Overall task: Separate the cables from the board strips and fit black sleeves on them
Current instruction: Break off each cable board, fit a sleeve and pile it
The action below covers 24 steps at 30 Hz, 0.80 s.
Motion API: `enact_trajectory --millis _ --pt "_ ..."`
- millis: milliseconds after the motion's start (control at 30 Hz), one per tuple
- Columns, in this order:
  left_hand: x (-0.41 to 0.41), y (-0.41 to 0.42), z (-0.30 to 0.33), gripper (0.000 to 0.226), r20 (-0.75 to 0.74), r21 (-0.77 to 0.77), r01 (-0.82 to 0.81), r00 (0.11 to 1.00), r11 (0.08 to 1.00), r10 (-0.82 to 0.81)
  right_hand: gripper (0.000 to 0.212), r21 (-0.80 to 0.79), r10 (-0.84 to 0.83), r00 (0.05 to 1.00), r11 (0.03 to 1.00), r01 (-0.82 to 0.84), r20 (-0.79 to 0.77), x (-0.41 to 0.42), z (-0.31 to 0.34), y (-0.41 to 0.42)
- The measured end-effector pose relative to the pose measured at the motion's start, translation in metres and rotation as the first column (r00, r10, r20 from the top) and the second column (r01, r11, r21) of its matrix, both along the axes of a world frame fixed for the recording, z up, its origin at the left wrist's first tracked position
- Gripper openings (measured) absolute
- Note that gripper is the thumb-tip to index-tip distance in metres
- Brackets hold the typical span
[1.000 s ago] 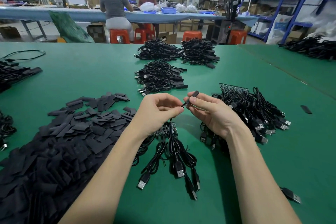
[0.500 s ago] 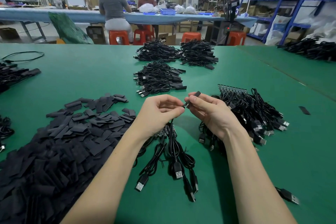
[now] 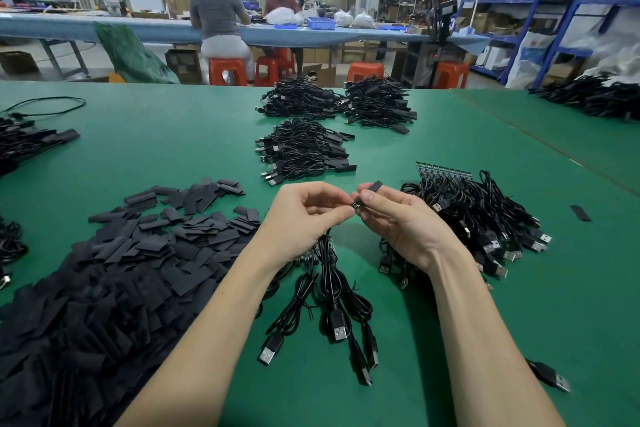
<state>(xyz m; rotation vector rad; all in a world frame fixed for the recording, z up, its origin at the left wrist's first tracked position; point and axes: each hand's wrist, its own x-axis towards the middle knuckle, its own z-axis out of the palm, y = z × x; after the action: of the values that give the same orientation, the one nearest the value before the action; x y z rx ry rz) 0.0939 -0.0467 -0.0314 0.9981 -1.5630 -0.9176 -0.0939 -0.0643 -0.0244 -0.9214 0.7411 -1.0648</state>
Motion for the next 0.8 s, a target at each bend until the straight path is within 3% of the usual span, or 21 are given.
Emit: enact_trajectory --millis 200,333,467,800 --pt "0.0 -0.002 -0.002 0.015 -0.049 -0.027 -0.009 0.999 1.0 0.007 0.028 -0.022 -0.004 1.0 1.0 0.003 -0.021 0.007 0.0 0.001" --pt "-0.004 -0.004 -0.003 0.015 -0.111 -0.007 -0.032 0.993 0.999 0.031 0.043 -0.121 -0.096 0.995 0.988 0.092 -0.031 0.009 0.004 0.0" --pt "-0.005 -0.004 -0.005 0.015 -0.129 0.007 -0.051 0.99 0.999 0.052 0.033 -0.172 -0.153 0.988 0.973 0.151 0.002 0.012 0.005 0.0" --pt "-0.011 -0.005 -0.007 0.012 -0.136 -0.002 -0.133 0.982 0.991 0.132 0.035 -0.153 -0.206 0.978 0.966 0.21 0.043 0.018 -0.001 0.001"
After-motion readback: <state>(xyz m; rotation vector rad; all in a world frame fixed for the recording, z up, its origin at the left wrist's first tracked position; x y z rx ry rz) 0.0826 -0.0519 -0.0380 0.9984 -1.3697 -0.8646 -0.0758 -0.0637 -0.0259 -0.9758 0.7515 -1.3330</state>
